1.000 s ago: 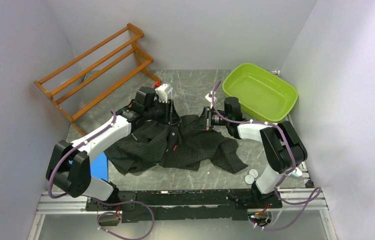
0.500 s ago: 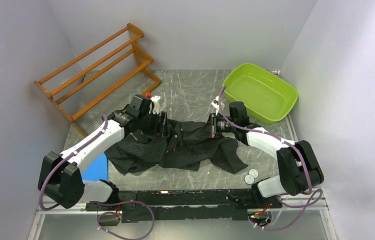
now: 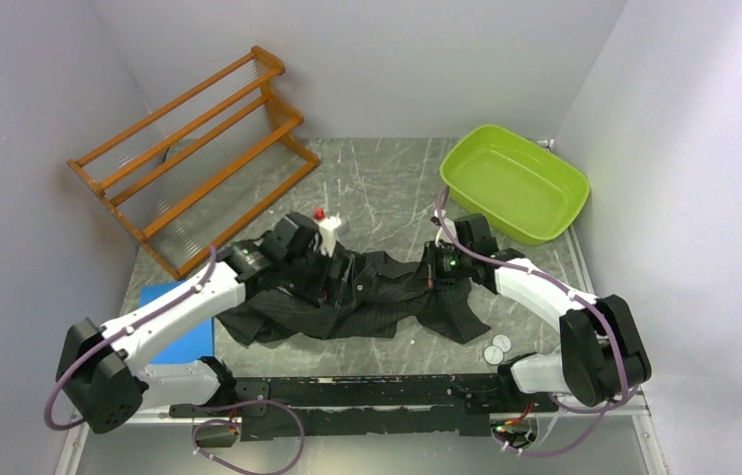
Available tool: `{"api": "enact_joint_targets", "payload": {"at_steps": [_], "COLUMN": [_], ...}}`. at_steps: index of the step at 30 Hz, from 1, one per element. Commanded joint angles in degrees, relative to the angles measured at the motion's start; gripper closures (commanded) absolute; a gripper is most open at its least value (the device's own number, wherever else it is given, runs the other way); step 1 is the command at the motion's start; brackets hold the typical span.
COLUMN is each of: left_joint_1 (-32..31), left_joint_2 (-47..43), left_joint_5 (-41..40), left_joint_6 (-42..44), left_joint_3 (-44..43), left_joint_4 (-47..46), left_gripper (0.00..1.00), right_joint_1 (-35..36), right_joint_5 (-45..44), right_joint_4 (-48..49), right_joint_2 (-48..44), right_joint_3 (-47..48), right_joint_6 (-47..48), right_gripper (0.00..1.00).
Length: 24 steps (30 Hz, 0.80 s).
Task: Pin the brooch onto the clothing
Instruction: Flatten out the clothes at the center of the board.
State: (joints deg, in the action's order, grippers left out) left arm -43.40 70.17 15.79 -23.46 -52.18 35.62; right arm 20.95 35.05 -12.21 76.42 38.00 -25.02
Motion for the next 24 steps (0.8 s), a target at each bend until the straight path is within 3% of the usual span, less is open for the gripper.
{"api": "enact_joint_targets", "payload": {"at_steps": [1,6,11,19,21,24], "left_joint_1": [5.66,17.27,25.71,29.73,29.77,29.77], "left_joint_2": [-2.73,3.57,13.25,23.05,23.11,21.5], "left_joint_5": [-3.7,2.61,7.67,16.44,19.42,21.78], "left_joint_6": [2.39,0.01,-1.91,-3.13,-4.29,-5.79], "left_joint_3": [-8.04,-10.91,-12.64,-4.92,-2.97,-1.93], "left_joint_4": [-3.57,-5.67,-1.17,-5.86,-8.75,-12.09], "left_gripper": [0.06,0.07,0.1,0.19,0.3,0.59], "right_joint_1": [-0.1,-0.12,-0.12,-0.12,-0.12,-0.12], "right_joint_5": [-1.72,-1.23,1.03,1.74,0.96,-0.52], "right_joint_4": [-0.87,-0.33,0.16,0.36,-0.06,-1.12], "right_joint_2": [-3.12,-2.66,-0.85,1.15,0.58,-0.31], "right_joint_3": [-1.17,-1.22,0.6,3.5,4.61,7.54], "right_joint_6": [0.77,0.69,1.85,2.06,2.56,3.88], "right_gripper": [1.0,1.0,1.0,1.0,1.0,1.0]}}
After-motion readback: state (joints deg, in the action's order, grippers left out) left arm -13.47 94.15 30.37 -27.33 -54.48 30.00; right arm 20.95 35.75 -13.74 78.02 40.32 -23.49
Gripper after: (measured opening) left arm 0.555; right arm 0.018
